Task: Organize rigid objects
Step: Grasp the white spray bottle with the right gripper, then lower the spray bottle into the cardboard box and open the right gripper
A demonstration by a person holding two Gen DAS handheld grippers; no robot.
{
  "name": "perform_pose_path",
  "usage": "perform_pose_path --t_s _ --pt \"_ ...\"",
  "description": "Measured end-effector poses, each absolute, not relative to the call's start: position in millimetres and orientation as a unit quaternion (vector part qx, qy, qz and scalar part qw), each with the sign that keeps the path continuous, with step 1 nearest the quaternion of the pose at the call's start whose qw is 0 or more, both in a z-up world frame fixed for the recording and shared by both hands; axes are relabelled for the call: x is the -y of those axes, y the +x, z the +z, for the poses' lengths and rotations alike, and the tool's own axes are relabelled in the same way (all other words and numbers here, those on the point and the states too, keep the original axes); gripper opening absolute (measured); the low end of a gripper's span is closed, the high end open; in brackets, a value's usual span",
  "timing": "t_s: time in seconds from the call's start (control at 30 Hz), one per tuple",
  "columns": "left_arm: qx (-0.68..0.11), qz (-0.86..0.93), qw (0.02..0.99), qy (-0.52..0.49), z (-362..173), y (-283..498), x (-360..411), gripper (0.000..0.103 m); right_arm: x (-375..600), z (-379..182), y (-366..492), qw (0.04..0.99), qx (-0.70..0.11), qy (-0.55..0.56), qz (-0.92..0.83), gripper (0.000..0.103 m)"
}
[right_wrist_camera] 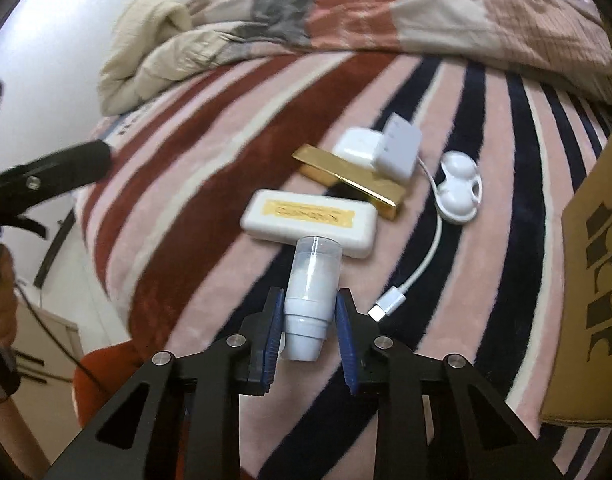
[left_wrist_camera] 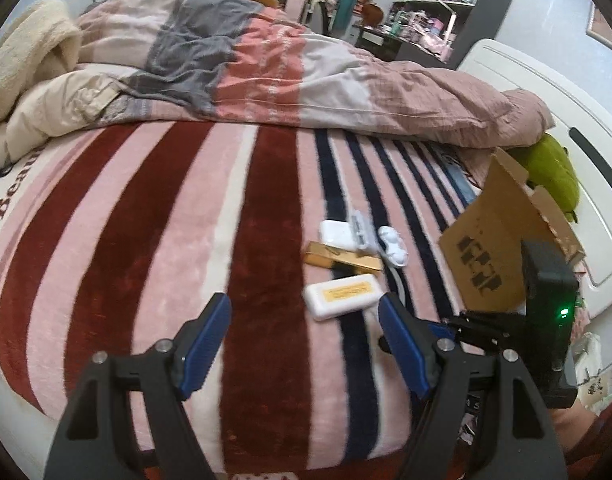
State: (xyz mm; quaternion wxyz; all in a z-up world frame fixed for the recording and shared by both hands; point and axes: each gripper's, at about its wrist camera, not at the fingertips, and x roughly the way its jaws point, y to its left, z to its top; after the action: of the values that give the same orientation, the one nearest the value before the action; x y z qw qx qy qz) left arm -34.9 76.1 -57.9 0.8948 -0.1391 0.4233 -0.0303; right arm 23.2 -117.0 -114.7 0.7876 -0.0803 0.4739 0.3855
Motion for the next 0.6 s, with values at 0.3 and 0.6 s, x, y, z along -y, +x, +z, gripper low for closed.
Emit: perform_pose_path --t_s 0.3,0.6 --pt "-0.394 -0.137 0.9 -0.129 -4.4 -13.2 -19.7 0.04 129.0 -26.6 8.8 0.771 -0.376 -0.09 0.506 0.021" --pt "-0.382 -0.187 0.902 -0.075 37.3 33.2 54.9 0.032 194.3 21.3 29.6 0.808 -0.315 -0.082 0.49 0.021"
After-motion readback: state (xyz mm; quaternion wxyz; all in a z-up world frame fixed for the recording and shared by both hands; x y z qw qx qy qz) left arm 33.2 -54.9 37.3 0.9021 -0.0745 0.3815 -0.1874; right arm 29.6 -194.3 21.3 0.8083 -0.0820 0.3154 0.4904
